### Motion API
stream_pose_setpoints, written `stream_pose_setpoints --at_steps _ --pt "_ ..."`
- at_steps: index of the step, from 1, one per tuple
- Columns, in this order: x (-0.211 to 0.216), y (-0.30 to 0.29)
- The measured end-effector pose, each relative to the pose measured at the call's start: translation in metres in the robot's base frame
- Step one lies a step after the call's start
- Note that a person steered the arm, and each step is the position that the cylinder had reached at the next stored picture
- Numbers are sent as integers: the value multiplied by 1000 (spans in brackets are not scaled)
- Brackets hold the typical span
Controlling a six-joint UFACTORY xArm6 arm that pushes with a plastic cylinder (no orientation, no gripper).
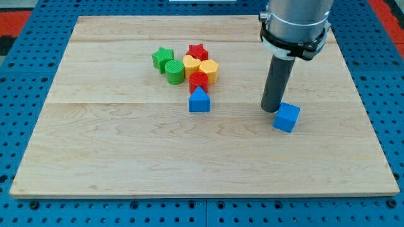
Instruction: Push blue triangle and red circle a bit left
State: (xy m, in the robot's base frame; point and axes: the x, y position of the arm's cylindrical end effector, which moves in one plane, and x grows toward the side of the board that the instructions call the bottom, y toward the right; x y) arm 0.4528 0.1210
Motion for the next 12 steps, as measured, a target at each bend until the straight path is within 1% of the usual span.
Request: stream_pose_setpoints --at_steps 2,4,5,6,7,9,10,12 --pt "27 29" --pt "25 3" --pt "22 2" --pt "-15 -1" --pt "-32 -19" --pt "-31 -83" --pt "-30 -103" --pt "-30 -194"
